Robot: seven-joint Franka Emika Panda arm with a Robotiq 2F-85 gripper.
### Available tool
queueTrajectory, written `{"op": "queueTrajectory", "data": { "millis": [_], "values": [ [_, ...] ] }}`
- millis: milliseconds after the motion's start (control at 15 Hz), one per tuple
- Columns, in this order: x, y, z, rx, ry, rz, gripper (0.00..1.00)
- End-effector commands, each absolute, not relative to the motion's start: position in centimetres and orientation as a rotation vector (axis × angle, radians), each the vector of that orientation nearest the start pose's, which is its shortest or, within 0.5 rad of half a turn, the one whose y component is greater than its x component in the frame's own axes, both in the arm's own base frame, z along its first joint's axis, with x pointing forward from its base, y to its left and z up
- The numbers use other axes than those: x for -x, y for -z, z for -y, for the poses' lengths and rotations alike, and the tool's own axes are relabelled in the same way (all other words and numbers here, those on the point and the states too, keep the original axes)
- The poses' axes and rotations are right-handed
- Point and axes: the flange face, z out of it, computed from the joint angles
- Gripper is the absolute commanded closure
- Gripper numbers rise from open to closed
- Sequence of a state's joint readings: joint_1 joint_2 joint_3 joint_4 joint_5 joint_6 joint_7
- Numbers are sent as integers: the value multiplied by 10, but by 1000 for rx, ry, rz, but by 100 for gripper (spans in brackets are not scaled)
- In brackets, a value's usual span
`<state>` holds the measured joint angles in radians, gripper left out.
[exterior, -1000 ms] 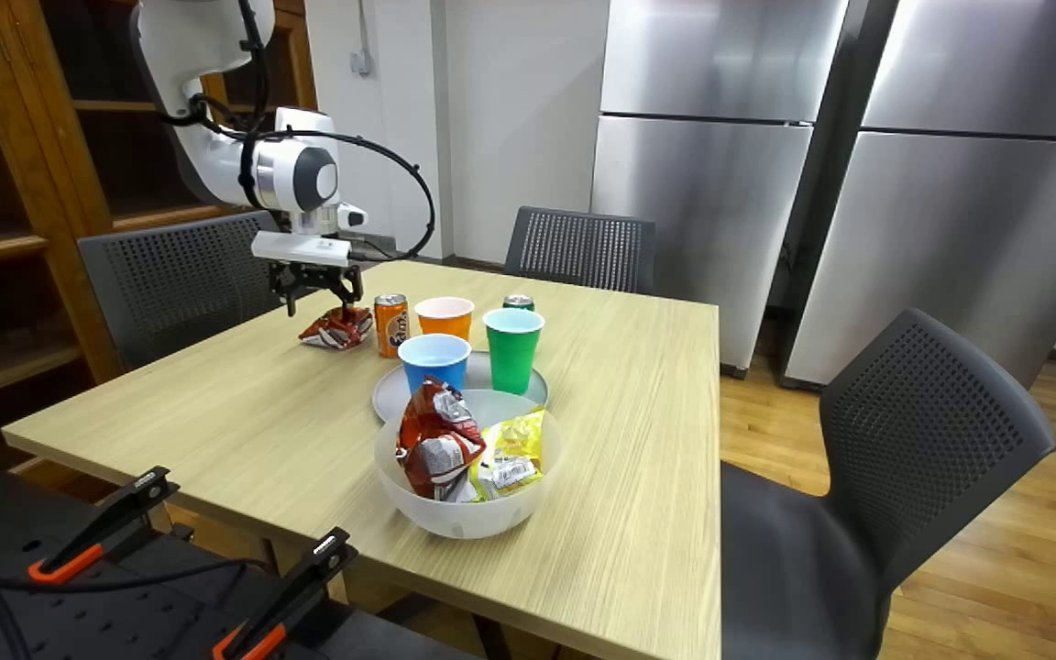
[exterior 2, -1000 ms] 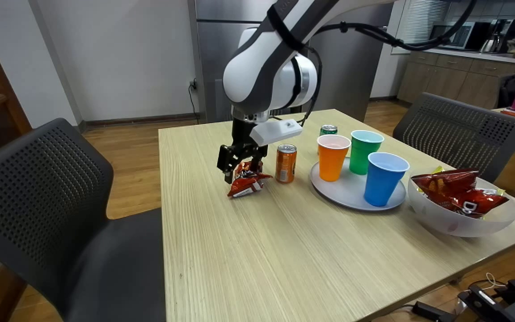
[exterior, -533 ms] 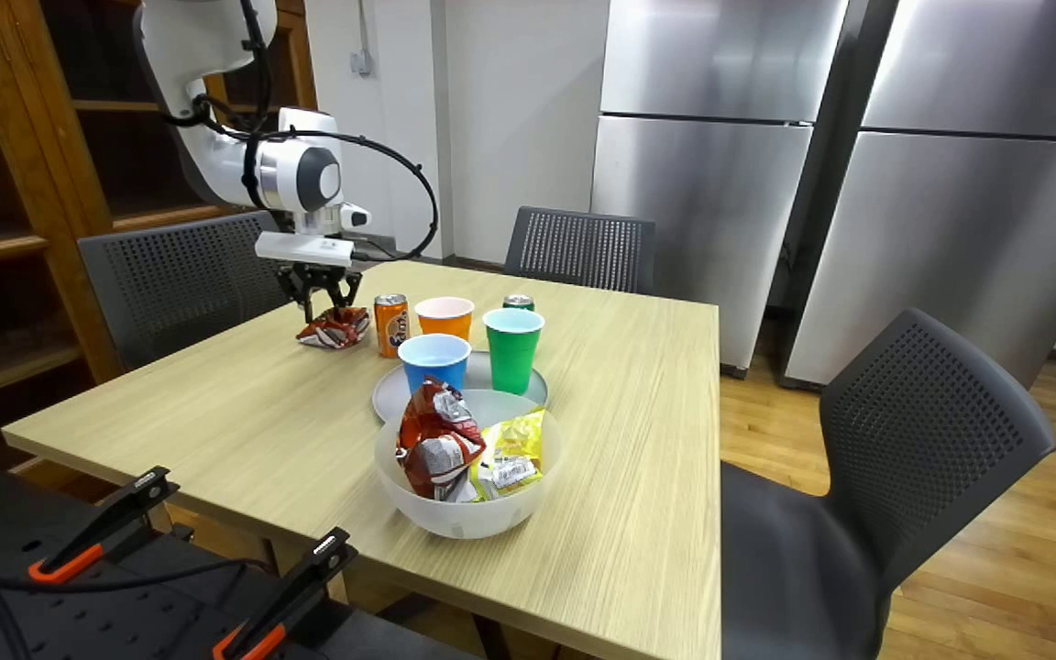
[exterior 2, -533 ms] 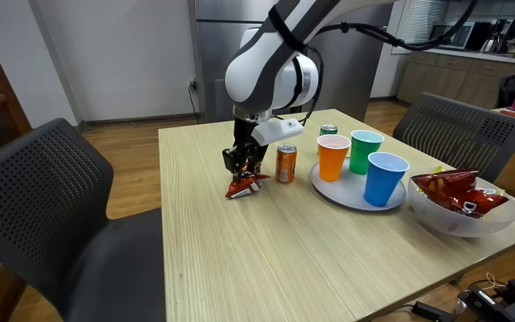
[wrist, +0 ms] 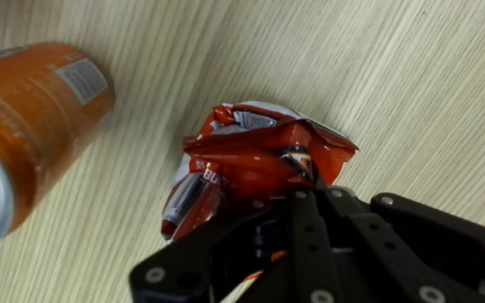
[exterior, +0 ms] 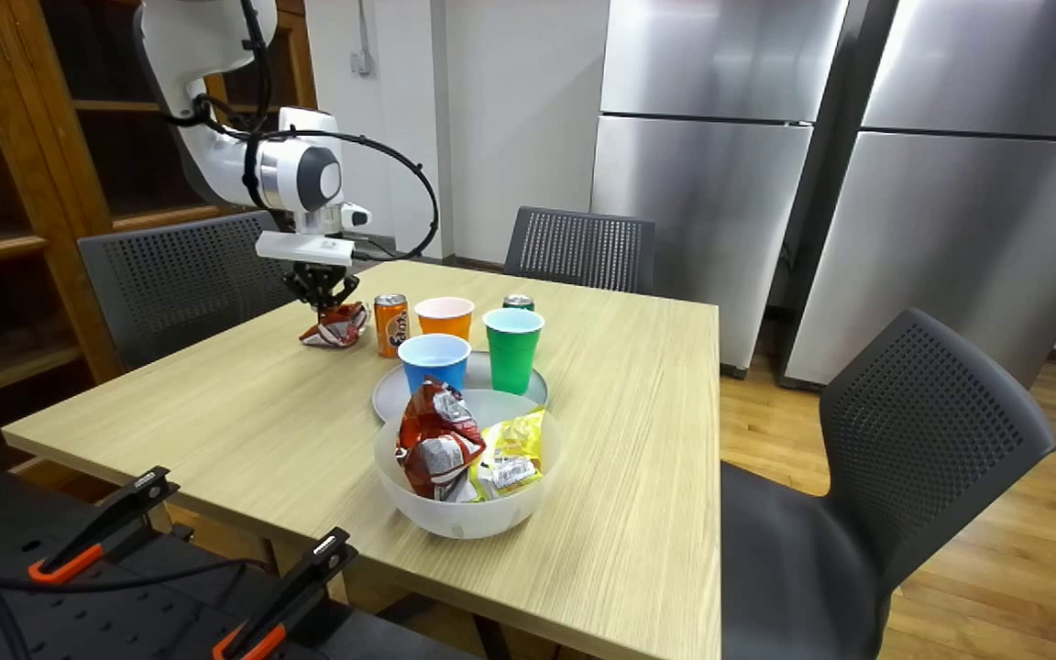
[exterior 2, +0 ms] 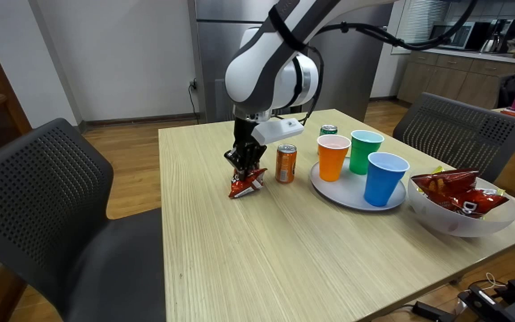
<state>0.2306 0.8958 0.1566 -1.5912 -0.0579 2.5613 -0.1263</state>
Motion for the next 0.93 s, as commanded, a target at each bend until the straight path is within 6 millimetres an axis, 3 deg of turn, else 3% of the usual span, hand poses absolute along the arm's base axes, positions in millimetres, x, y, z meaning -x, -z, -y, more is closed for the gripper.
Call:
{"op": "queueTrajectory", "data": {
  "millis": [0, 533, 867],
  "values": [
    [-648, -130, -260, 2954, 143, 741, 100],
    [-634, -167, -278, 2906, 303, 801, 100],
    [-608, -197, -273, 2888, 399, 813, 100]
  ]
}}
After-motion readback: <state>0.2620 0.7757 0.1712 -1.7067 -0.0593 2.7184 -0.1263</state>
